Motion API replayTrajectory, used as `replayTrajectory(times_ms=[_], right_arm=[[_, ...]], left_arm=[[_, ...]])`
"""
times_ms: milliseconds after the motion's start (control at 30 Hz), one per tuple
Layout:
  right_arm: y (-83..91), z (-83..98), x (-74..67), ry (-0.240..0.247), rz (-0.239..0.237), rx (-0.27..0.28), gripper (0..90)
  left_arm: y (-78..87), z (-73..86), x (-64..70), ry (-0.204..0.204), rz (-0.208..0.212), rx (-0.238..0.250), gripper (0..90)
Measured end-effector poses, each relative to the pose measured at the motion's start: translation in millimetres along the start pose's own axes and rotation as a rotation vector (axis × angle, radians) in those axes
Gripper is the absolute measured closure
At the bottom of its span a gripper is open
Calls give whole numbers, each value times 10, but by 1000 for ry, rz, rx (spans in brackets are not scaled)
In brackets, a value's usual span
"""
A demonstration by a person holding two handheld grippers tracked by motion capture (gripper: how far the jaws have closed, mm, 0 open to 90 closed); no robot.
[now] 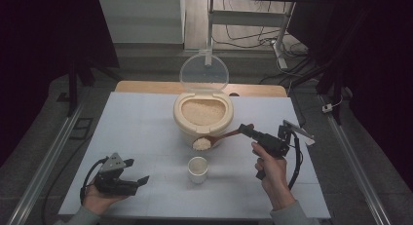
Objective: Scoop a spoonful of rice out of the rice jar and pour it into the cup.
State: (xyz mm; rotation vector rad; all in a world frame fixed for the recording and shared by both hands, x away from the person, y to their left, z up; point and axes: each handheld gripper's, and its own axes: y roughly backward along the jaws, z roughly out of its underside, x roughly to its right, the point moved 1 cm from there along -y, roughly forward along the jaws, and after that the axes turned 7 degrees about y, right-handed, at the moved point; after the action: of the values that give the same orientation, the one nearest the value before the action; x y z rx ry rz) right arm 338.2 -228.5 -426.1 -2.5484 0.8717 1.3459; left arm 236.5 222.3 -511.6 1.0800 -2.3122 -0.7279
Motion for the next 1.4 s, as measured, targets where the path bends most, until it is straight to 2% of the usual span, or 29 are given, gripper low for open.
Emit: replayTrajectory(times_ms=[200, 333, 500, 800, 1100, 1233, 1400], right_arm=[[4, 122, 115, 2, 32, -69, 834], [-26, 137, 83, 56, 65, -111, 834], [-95, 138, 34, 120, 113, -135, 834], [-124, 122, -8, 168, 141, -142, 833], [-135, 135, -210, 336, 152, -128, 833], [-136, 140, -314, 429, 146, -126, 833], [-133, 175, -390, 512, 146, -129, 834]], left_arm=[[-15, 0, -7, 1, 2, -6, 150], [-20, 2, -5, 1, 3, -9, 150], [-26, 4, 4, -1, 5, -10, 150], [-23, 4, -5, 1, 3, -11, 150], [-27, 4, 0, 0, 4, -13, 150], [-27, 5, -5, -1, 2, -13, 150], [-22, 4, 0, -3, 3, -12, 150]])
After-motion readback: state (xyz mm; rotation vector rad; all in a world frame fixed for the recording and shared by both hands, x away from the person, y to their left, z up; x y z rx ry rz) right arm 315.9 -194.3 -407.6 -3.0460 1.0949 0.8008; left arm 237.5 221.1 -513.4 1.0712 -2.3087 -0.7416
